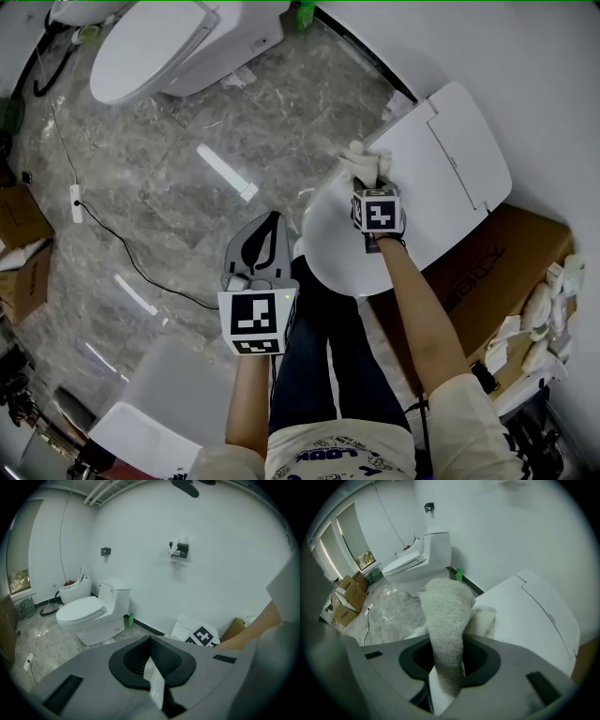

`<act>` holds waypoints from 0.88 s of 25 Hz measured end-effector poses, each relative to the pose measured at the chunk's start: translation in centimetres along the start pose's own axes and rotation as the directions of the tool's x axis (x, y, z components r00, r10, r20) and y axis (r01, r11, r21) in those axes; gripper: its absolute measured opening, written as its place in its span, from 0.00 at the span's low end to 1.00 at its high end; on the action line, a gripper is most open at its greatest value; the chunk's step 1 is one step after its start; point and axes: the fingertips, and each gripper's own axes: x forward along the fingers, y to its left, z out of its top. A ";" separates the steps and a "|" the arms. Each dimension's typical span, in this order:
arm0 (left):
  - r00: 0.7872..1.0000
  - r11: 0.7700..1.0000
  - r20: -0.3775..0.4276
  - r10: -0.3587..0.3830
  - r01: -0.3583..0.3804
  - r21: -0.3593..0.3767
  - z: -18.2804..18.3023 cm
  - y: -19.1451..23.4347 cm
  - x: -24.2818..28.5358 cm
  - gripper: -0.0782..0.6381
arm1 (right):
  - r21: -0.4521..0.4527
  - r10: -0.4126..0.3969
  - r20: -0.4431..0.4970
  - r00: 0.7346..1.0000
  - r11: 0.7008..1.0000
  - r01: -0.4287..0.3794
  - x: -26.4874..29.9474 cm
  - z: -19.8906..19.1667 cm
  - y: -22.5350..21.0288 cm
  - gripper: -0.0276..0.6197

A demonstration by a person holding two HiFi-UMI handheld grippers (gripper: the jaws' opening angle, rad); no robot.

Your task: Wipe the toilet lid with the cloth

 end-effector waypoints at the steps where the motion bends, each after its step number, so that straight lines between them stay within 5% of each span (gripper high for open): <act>1: 1.000 1.000 -0.002 0.005 -0.005 -0.004 -0.3 0.1 -0.3 0.11 | -0.008 0.007 -0.003 1.000 1.000 -0.007 -0.1 -0.4 0.5 0.22; 22: 0.996 0.995 0.011 0.093 -0.092 -0.048 -3.2 3.8 -6.3 0.11 | -0.171 0.119 -0.061 0.991 0.977 -0.128 -2.1 -8.2 10.8 0.22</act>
